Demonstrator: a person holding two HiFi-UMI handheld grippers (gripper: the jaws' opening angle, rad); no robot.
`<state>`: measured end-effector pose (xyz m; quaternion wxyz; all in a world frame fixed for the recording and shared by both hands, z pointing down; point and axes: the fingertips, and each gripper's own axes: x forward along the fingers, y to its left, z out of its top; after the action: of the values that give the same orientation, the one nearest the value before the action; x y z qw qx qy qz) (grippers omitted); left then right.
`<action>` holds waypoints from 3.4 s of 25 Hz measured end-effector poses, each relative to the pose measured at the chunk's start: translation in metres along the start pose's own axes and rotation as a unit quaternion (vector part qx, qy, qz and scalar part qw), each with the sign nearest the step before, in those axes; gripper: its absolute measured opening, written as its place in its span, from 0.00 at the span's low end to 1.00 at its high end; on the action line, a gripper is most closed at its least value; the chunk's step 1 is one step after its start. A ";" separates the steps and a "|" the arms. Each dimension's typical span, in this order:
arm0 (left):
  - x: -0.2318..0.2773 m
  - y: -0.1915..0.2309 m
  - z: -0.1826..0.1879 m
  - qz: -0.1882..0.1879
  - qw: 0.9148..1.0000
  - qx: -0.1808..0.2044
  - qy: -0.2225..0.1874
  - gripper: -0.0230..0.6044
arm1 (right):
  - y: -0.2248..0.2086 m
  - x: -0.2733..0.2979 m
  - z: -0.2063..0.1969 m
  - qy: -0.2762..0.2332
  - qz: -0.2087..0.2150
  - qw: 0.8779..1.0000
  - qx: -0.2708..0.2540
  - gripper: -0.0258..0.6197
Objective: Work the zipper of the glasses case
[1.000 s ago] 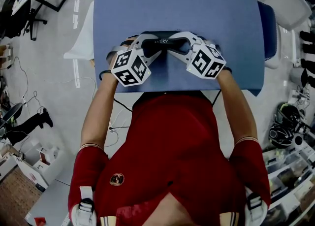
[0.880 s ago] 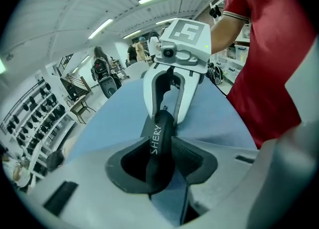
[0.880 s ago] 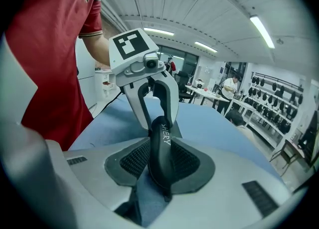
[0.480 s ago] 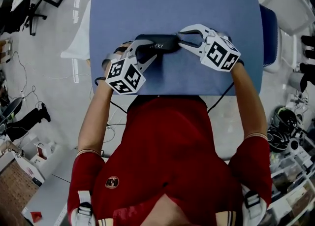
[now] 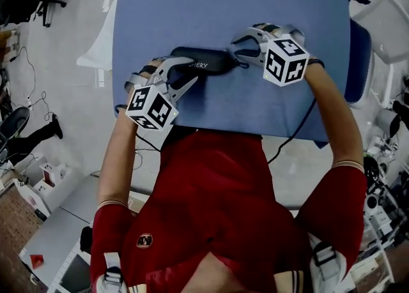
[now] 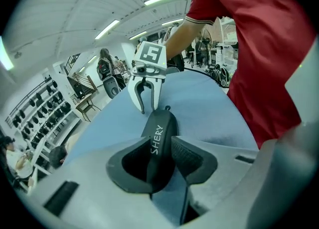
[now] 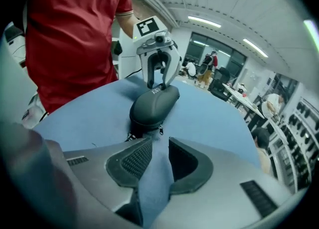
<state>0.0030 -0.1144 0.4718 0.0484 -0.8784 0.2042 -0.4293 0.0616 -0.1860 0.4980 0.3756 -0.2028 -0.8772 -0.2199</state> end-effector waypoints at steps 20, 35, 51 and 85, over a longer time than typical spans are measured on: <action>-0.002 0.008 -0.005 -0.018 0.999 -0.006 0.030 0.23 | 0.002 0.025 0.006 0.042 0.125 0.968 -0.213 0.04; -0.009 0.005 -0.016 -0.024 0.999 -0.002 0.024 0.23 | 0.029 0.017 0.009 0.118 0.052 0.987 -0.094 0.04; 0.000 0.001 -0.001 -0.066 0.997 0.039 -0.023 0.23 | 0.071 0.018 0.024 0.177 -0.071 0.965 0.182 0.04; -0.002 -0.014 -0.003 -0.229 0.951 0.206 -0.021 0.23 | 0.060 0.066 0.077 0.109 -0.337 0.820 0.450 0.04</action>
<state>0.0039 -0.1011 0.4761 0.1327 -0.8813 -0.0965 -0.4433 0.0069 -0.0827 0.5136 0.4208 0.3220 -0.8455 0.0655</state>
